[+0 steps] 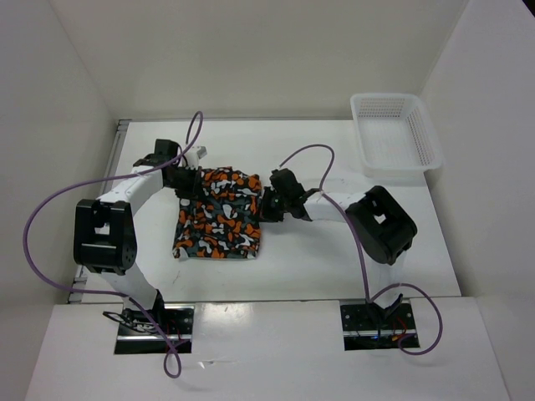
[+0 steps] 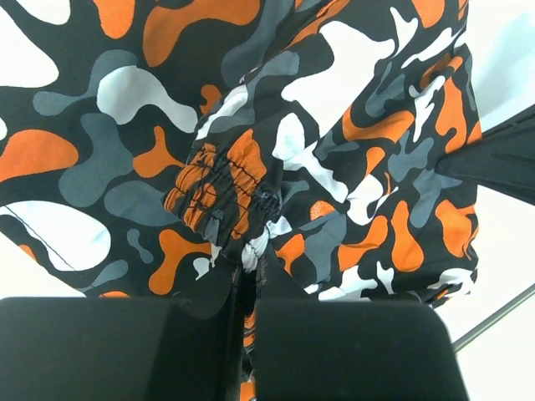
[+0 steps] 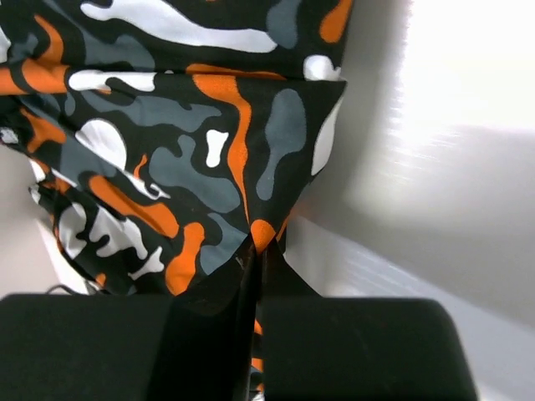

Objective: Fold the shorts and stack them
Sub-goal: Fold the shorts

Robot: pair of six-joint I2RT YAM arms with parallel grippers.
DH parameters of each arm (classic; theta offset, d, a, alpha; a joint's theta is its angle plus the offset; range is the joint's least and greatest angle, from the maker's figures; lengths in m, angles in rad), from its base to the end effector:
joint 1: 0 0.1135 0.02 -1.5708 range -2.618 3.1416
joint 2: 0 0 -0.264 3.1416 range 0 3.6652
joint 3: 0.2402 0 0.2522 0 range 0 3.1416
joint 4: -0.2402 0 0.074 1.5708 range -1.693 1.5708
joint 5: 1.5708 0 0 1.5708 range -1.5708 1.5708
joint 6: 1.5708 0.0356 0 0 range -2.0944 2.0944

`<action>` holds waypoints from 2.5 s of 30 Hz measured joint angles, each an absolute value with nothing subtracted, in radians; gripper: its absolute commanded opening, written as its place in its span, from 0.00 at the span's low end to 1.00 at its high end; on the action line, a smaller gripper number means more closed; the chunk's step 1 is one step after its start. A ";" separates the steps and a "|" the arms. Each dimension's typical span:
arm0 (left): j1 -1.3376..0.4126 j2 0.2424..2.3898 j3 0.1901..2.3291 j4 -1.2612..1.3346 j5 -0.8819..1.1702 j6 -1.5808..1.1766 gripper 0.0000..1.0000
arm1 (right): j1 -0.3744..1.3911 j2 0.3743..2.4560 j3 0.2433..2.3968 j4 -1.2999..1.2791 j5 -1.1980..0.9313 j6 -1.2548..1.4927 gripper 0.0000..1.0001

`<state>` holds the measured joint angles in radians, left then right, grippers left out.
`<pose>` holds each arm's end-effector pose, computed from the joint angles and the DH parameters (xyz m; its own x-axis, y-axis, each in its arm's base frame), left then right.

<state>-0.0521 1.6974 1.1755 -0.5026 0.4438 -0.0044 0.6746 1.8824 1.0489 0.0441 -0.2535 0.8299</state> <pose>0.3495 -0.0335 0.2146 -0.8545 0.0406 -0.5179 0.2661 0.8905 -0.3692 0.2962 0.2483 0.1468 -0.9221 0.1772 -0.3440 -0.0921 0.7630 0.6398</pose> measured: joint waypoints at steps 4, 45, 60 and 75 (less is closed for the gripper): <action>-0.052 1.697 1.176 -0.506 0.446 -0.005 0.00 | 0.677 1.880 1.050 0.032 -0.213 0.836 0.00; -0.054 1.482 1.201 -0.514 0.359 -0.005 0.17 | 0.739 1.649 1.088 -0.315 0.054 0.736 0.18; -0.055 1.231 0.912 -0.386 0.315 -0.004 1.00 | 0.779 1.256 1.037 -0.352 0.176 0.719 1.00; -0.135 1.067 0.869 -0.345 0.213 -0.002 0.99 | 0.779 1.008 0.966 -0.449 0.326 0.743 0.98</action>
